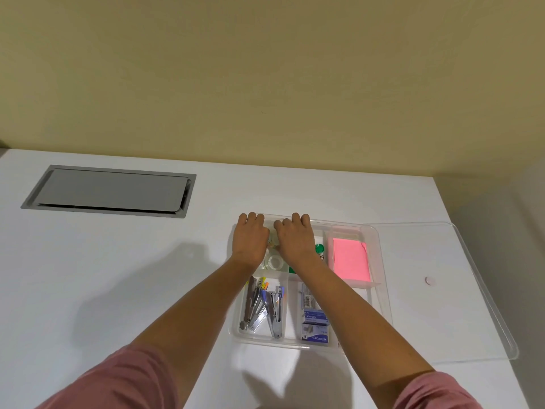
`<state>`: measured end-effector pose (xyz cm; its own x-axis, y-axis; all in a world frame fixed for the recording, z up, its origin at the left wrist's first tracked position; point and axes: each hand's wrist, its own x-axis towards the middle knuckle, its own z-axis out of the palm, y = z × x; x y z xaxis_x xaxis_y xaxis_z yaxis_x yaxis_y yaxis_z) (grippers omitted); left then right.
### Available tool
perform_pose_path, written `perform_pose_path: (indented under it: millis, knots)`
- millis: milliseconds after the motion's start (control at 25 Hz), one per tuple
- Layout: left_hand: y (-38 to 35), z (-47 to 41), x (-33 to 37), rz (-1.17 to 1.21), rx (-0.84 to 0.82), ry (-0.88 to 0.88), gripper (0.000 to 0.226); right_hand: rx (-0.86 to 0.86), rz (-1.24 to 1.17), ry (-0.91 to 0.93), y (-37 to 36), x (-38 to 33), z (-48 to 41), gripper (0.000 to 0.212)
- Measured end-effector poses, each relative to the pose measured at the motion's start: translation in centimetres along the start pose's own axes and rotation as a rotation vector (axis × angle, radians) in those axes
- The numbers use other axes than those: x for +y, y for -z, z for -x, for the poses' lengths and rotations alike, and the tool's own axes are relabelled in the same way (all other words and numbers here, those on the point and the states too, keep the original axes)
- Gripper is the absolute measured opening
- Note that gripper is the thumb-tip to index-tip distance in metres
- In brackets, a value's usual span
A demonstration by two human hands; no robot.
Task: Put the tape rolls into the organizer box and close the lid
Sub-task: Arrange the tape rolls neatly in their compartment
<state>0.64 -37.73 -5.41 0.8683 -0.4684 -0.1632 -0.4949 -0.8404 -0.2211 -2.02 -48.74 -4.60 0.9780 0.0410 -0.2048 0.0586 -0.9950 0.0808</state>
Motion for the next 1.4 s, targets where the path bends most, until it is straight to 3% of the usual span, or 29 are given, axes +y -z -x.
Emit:
perform_pose_path:
  millis: [200,480,1400]
  knots:
    - [0.3,0.7,-0.3,0.061,0.031,0.038,0.024,0.039,-0.114,0.045,0.3,0.0,0.9,0.034]
    - [0.0,2.0,-0.5,0.064,-0.004,0.066,0.025,-0.052,-0.132,0.207,0.2,0.2,2.3,0.04]
    - [-0.8,1.8,-0.2,0.024,0.007,0.095,0.021,-0.042,-0.063,0.248,-0.4,0.3,1.1,0.043]
